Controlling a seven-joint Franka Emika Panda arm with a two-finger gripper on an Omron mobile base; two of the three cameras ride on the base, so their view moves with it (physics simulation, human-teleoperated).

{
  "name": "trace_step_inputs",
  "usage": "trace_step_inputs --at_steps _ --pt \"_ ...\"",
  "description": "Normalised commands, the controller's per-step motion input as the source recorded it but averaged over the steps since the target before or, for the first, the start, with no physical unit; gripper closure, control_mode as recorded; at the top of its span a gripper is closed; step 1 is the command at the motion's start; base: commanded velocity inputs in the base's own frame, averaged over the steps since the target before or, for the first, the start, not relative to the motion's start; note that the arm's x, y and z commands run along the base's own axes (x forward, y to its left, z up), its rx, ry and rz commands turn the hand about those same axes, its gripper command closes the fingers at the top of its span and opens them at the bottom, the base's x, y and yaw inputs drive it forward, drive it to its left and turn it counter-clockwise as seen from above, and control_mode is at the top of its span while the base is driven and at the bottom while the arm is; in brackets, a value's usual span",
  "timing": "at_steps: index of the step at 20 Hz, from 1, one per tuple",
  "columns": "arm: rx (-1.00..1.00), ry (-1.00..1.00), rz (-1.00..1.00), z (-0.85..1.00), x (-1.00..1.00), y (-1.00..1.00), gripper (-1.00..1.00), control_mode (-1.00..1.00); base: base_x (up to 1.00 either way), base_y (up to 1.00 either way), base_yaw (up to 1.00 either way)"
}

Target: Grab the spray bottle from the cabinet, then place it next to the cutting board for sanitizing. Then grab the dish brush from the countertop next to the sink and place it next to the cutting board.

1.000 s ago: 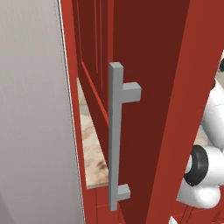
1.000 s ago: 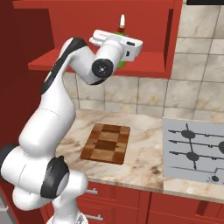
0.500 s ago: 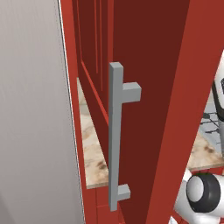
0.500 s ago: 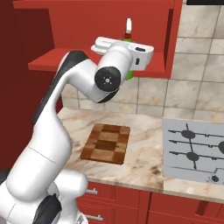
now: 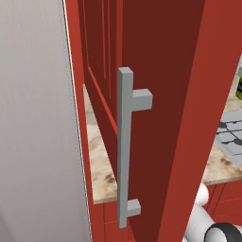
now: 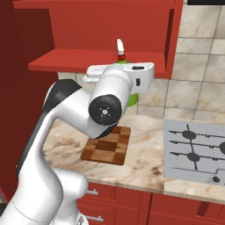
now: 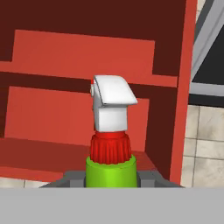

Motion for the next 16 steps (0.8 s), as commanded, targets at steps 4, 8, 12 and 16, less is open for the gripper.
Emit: trace_step_inputs --at_steps 4,8,12,16 --pt "-0.16 0.18 0.13 -0.62 -0.46 0.00 1.00 -1.00 0.00 0.00 0.00" --pt "0.03 0.04 0.11 -0.41 -0.41 -0.03 1.00 -1.00 0.00 0.00 0.00" --pt "0.09 0.00 0.19 -0.48 -0.24 -0.03 1.00 -1.00 0.00 0.00 0.00" --pt "0.00 0.00 0.24 -0.60 0.02 0.00 1.00 -1.00 0.00 0.00 0.00"
